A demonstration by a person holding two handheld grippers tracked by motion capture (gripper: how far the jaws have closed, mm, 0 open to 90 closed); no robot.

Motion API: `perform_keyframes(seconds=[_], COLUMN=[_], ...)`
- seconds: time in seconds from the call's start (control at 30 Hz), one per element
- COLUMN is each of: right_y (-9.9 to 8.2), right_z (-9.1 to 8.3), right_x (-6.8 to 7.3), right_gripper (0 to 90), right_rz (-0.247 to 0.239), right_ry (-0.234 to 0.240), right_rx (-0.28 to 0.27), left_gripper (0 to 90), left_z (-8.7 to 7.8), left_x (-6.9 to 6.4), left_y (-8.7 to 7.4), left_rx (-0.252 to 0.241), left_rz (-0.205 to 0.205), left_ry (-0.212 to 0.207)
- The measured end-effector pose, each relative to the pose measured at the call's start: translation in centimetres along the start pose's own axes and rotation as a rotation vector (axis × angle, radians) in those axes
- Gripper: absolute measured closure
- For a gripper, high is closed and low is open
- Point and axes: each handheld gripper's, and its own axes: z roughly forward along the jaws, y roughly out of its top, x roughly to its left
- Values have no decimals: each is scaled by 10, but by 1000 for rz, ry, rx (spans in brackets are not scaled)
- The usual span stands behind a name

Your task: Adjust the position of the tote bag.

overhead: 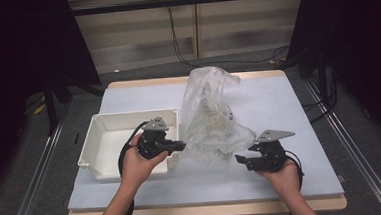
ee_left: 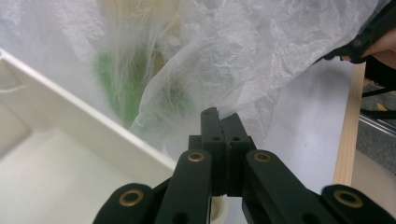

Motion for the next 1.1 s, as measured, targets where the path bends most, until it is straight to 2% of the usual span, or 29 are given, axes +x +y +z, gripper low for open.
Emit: perform_keyframes(seconds=[0.13,0.17,0.2,0.3,0.43,0.53,0.57,0.6,0.63,0.73,0.77,0.83,0.9,0.93,0.97,1.0,1.03,1.07,1.1], right_y=[2,3,3,9,20,26,33,33,39,43,45,46,47,47,48,48,48,48,48], right_z=[2,4,4,11,23,29,38,38,46,54,62,66,72,75,77,77,74,73,73], right_x=[-6,-9,-9,-17,-24,-27,-30,-30,-31,-33,-33,-34,-33,-33,-32,-32,-34,-36,-36], right_gripper=[373,365,365,361,352,302,292,292,291,300,347,370,469,503,678,678,830,900,900], right_rz=[-9,-27,-27,-6,-24,-15,-6,-6,-23,-35,-34,-37,-29,-46,-49,-49,-36,-36,-36], right_ry=[-32,-56,-56,-69,-61,-57,-44,-44,-38,-13,25,36,84,82,93,93,92,107,107], right_rx=[-8,-10,-10,-18,-34,-46,-35,-35,-30,-32,-23,-14,6,3,24,24,13,12,12], left_gripper=[900,900,900,900,900,900,900,900,900,900,900,900,900,900,900,900,900,900,900], left_z=[-4,-4,-6,-7,-8,-9,-9,-10,-11,-12,-12,-12,-12,-12,-11,-12,-11,-11,-11], left_x=[2,2,3,2,1,1,2,2,2,2,2,2,2,2,3,3,3,4,4], left_y=[-4,-5,-6,-10,-12,-14,-15,-15,-16,-16,-16,-16,-16,-16,-17,-17,-17,-17,-17], left_rx=[6,-1,10,-6,7,0,-8,-5,-5,1,0,-2,-4,-4,-9,-5,-6,-8,-8], left_rz=[-2,-3,1,-4,-4,-9,-13,-16,-13,-11,-12,-14,-16,-17,-17,-16,-16,-14,-14], left_ry=[1,-1,2,6,4,6,7,11,12,19,20,20,24,24,22,28,26,29,29])
